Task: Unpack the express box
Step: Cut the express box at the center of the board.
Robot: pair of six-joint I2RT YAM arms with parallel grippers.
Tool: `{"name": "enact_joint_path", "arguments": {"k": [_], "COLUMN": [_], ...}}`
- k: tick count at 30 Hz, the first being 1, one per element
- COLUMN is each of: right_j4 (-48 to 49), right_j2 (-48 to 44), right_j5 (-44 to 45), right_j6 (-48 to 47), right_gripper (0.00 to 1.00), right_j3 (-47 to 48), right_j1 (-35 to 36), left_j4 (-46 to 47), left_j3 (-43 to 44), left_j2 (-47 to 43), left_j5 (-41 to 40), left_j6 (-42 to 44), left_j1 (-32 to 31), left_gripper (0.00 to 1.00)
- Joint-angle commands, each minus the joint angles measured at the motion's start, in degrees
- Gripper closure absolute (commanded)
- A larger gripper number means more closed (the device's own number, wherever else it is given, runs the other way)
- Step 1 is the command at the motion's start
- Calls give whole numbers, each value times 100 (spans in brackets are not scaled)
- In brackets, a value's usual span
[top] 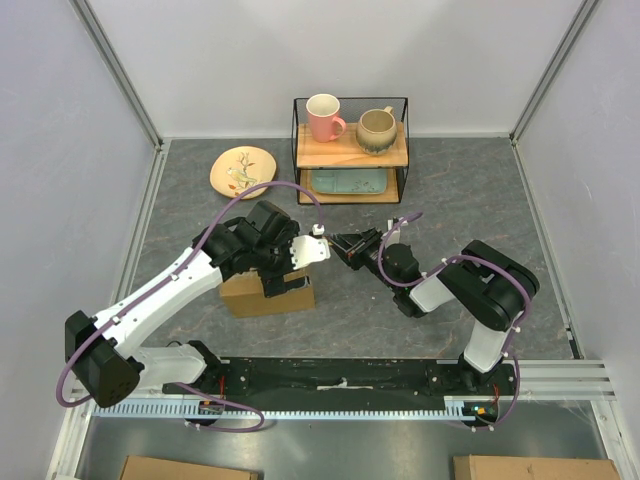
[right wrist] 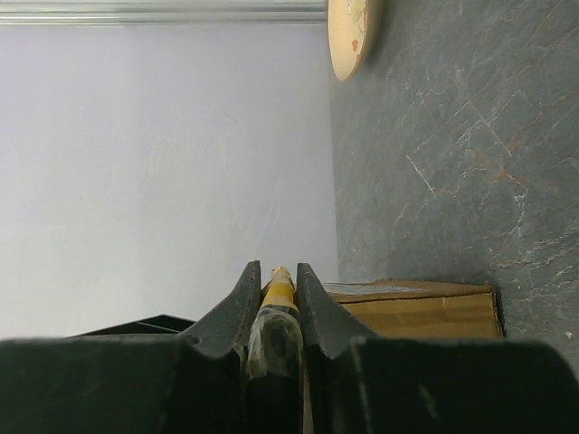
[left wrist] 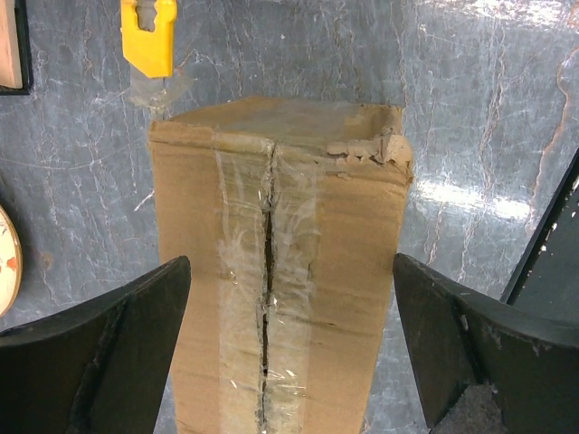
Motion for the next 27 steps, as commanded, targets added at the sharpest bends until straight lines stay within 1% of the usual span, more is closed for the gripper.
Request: {"name": "enact_joint_path", "arguments": {"k": [1,13,20,27], "right_j4": [2747,2747,2747,2747], "right_j2": [24,-143,-222,-476], "right_j5": [-123,-123,-123,-97], "right_j6": [191,234,331,366], "right_gripper": [100,100,100,100], "right_j3": [193,-53,-299,-545], "right_j1": [126,337,364,364], "left_j4": [286,321,383,418], "left_j3": [-47,-126,-170,-170], "left_j2": [51,121,209,297], "left_j5": [-100,-188,-302,-364], "left_j6": [48,65,57,22], "left_j1": [21,30,21,21], "left_gripper": [0,1,12,17]}}
